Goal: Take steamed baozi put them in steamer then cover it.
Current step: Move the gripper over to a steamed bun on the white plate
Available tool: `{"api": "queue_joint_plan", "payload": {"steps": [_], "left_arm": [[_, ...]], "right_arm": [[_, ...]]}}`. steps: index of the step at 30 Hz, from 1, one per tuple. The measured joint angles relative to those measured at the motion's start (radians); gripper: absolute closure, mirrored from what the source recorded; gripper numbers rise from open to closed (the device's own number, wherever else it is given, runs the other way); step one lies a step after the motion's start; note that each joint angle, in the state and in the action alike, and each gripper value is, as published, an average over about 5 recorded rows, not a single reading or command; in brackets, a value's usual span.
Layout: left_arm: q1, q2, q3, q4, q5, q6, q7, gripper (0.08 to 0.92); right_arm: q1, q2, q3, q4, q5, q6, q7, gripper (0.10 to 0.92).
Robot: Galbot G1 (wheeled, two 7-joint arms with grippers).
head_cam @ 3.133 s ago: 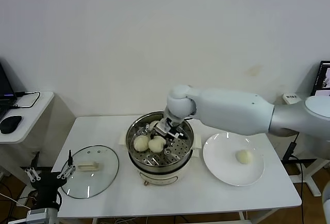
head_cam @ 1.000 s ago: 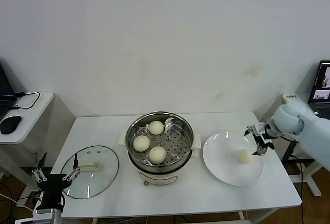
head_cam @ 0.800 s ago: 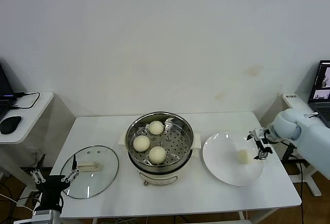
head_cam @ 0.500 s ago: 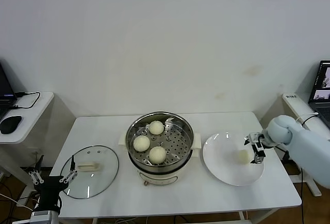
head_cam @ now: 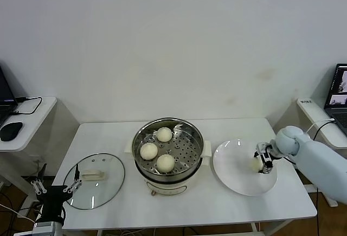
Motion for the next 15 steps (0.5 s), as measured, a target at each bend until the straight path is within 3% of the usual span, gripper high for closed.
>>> {"api": "queue_joint_plan", "payload": {"steps": [7, 15], "left_arm": [[0.001, -0.001, -0.002, -0.003, 0.000, 0.000, -0.001, 0.177], [-0.006, 0.001, 0.002, -0.003, -0.001, 0.000, -0.002, 0.177]], "right_arm": [[0.011, -0.007, -0.009, 0.006, 0.007, -0.006, -0.010, 0.424], [0.090, -0.059, -0.077, 0.064, 0.065, -0.038, -0.030, 0.425]]}}
